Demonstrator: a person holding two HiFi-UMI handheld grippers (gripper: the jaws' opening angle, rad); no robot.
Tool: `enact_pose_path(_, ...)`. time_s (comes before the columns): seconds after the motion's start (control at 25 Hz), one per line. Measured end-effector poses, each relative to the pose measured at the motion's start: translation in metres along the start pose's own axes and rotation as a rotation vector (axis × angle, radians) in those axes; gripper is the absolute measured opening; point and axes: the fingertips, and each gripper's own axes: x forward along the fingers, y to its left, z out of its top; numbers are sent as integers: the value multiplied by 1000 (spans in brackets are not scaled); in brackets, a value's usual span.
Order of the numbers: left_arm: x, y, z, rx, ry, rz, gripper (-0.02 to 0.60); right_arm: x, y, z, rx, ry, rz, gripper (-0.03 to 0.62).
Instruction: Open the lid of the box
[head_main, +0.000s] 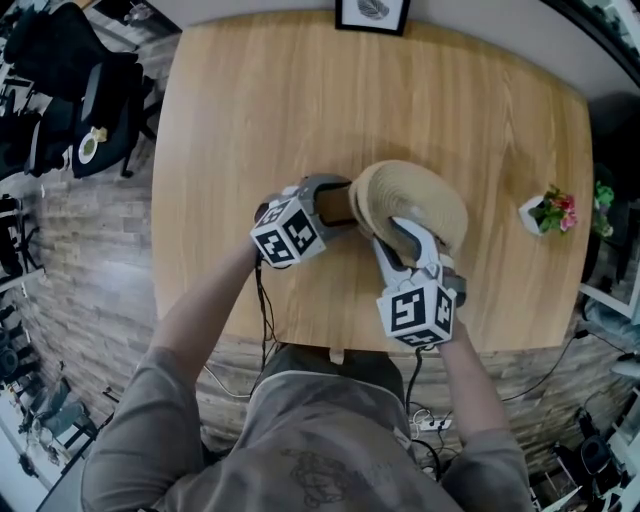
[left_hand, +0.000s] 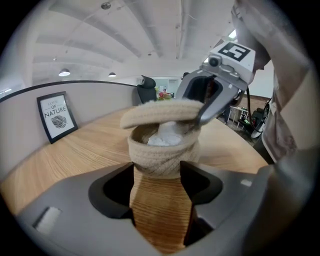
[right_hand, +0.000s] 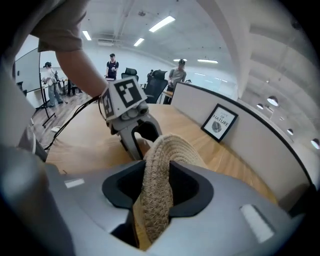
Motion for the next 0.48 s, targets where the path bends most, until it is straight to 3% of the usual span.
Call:
enact_pose_path(0.24,1,2,0,-21,19,15,287,-44,-48,29,130,-181,-114,88)
enact_pose_path(0.48,1,2,-4,-81,42,40,272,-91,-114,1,535,-311,-273,71)
